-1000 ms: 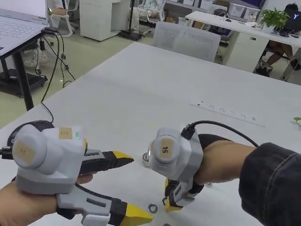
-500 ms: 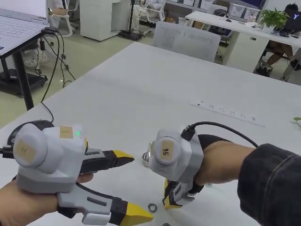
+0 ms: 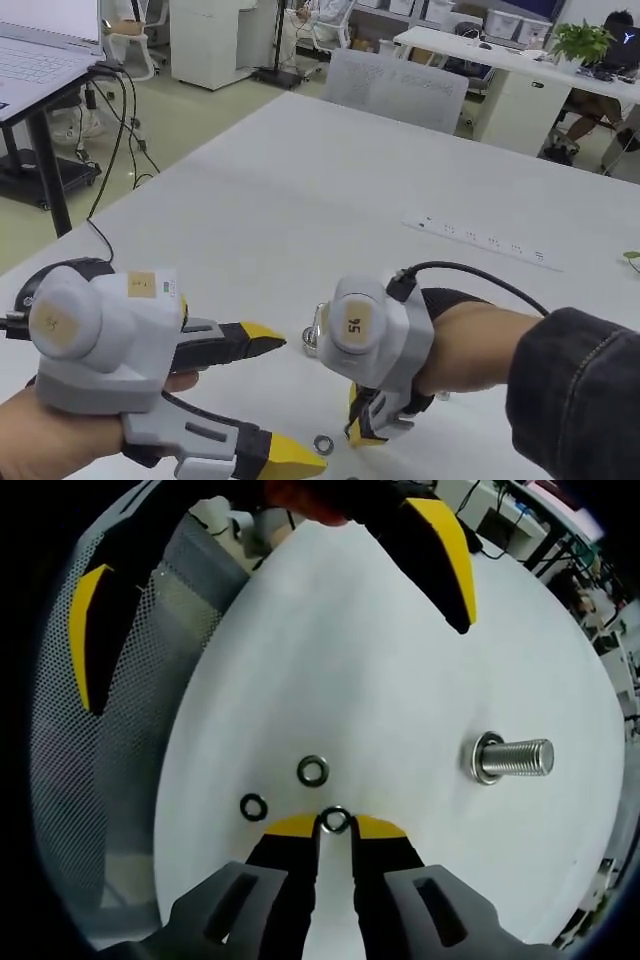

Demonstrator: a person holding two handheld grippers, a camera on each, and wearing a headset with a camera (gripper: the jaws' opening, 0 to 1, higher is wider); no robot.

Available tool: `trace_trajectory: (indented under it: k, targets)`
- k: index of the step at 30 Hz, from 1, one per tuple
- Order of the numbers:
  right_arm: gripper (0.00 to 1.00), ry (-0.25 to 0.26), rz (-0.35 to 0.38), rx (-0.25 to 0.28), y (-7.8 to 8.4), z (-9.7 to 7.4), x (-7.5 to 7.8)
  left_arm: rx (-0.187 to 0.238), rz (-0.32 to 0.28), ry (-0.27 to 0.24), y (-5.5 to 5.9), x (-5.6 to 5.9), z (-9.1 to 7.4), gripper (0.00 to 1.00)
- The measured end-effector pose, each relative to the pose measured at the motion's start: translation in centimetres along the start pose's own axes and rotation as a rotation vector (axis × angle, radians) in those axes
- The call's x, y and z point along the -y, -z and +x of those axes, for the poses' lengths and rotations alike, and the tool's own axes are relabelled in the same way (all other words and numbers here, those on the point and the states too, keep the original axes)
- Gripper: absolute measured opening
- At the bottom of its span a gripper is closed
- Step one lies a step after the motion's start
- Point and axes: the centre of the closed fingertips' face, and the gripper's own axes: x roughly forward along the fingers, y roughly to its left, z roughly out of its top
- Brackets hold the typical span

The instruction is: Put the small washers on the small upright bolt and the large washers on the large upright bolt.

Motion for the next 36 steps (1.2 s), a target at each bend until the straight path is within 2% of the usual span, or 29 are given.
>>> trace_trajectory:
  k: [6, 14, 36]
  targets:
    - [0.13, 0.001, 0.007, -0.015, 0.4, -0.1, 0.2, -0.002, -0.001, -0.003, 0.0, -0.1, -0.1, 0.75]
    - [0.13, 0.013, 0.029, -0.002, 0.7, -1.3, 0.5, -0.005, 0.003, 0.006, -0.1, 0.0, 0.1, 0.75]
    - [0.13, 0.059, 0.066, 0.003, 2.4, -5.9, 1.8, 0.000, 0.010, 0.017, -0.3, 0.0, 0.4, 0.75]
